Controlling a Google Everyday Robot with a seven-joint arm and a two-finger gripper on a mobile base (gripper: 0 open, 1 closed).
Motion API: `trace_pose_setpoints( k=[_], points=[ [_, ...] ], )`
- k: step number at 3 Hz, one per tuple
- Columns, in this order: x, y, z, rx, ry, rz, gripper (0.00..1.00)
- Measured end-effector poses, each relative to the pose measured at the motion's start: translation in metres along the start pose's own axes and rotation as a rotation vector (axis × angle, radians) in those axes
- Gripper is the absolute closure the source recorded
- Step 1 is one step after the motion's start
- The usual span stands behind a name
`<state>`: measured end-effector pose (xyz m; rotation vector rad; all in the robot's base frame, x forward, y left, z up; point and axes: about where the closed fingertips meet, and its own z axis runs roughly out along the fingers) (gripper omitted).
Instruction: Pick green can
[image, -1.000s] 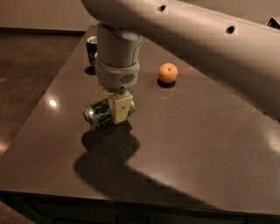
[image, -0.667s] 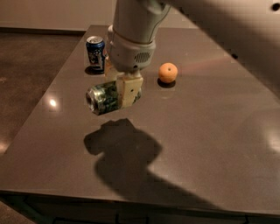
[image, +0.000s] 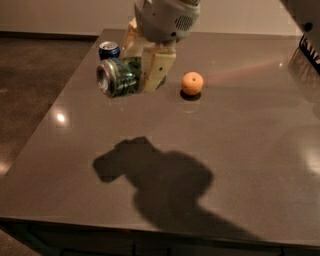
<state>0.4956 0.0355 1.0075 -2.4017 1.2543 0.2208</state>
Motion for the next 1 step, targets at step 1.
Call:
trace_pose_setpoints(
  k=[1],
  points=[
    [-0.0028, -0.007, -0.0042, 0.029, -0.006, -0.004, 1.0]
  ],
)
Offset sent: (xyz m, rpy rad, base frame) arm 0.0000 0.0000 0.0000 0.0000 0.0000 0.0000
